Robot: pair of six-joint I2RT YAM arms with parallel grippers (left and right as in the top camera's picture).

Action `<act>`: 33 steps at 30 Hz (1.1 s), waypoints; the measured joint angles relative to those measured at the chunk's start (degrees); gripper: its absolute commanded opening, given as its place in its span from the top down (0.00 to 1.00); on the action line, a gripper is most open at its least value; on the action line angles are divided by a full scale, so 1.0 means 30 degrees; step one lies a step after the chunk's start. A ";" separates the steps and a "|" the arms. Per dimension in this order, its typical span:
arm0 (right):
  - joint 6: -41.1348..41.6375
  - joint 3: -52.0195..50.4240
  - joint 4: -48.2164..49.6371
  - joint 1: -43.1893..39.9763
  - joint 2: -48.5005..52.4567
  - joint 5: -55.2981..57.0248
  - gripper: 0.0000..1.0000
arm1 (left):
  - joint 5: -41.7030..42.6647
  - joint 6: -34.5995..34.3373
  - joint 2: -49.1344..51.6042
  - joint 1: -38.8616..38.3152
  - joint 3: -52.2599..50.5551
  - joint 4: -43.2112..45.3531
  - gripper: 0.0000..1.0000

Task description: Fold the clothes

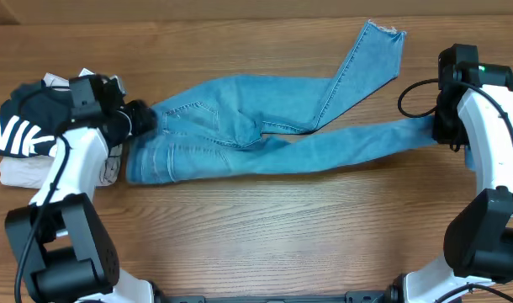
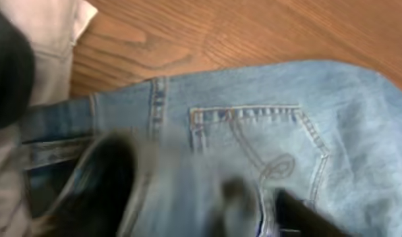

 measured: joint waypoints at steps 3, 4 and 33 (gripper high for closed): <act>0.0051 0.0000 0.0189 0.0000 0.0000 -0.0248 0.88 | -0.0510 0.1158 0.0000 0.0058 0.2127 -0.4000 0.02; 0.0000 0.0000 0.0233 0.0000 0.0000 -0.0386 0.88 | -0.0736 0.1552 -0.0044 0.0102 0.2783 -0.5231 0.02; 0.0051 0.0029 0.0357 -0.0007 0.0000 -0.2178 0.96 | 0.4845 0.3854 -0.0656 0.0160 0.0335 -1.3085 0.96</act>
